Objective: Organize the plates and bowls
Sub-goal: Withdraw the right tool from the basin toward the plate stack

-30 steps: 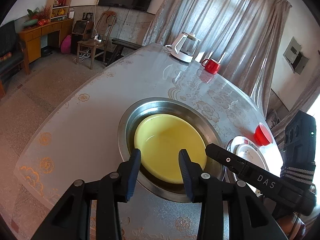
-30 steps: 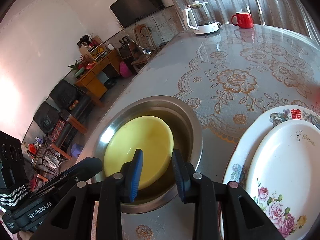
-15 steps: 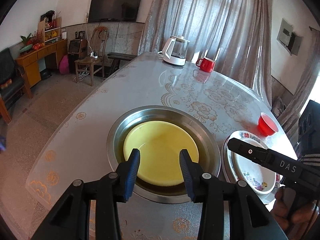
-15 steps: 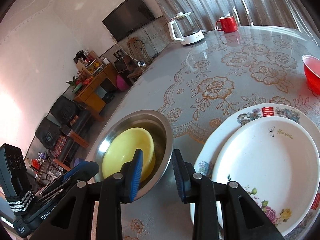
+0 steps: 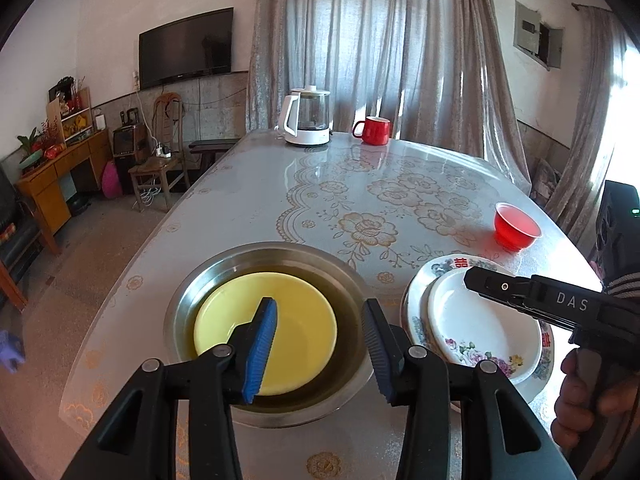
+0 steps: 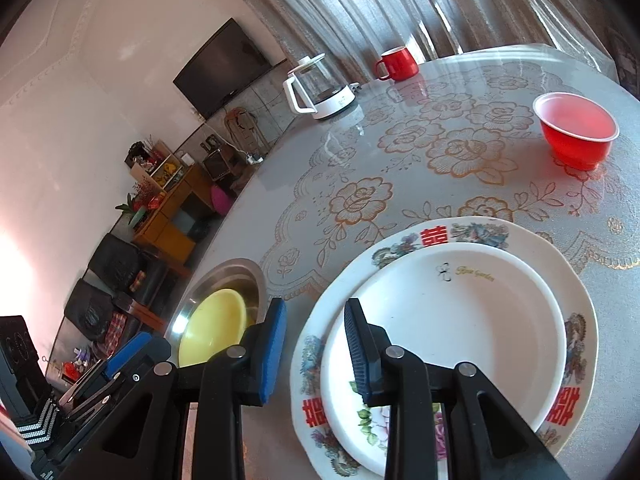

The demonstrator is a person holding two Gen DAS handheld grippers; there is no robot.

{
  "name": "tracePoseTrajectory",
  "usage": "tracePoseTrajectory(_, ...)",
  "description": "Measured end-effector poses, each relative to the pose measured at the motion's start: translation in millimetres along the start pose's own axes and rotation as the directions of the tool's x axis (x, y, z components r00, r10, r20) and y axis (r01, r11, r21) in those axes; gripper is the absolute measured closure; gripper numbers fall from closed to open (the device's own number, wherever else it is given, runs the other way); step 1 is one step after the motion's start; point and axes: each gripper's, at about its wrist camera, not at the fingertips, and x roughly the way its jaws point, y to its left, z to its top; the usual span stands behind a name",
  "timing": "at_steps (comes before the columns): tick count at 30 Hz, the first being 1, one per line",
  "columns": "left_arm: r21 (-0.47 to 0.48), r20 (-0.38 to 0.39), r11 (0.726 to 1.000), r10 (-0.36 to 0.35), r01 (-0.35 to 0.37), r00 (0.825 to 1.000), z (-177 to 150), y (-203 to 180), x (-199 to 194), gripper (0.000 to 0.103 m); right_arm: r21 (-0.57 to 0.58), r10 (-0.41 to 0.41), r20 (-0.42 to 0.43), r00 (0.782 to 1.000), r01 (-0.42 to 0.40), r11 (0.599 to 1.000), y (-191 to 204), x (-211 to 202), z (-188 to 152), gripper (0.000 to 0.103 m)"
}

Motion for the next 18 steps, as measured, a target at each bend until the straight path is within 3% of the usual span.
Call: tracePoseTrajectory(18,0.186,-0.002,0.98,-0.066,0.065,0.998,16,-76,18,0.054,0.145,-0.059,0.078,0.995,0.048,0.988,-72,-35,13,0.073)
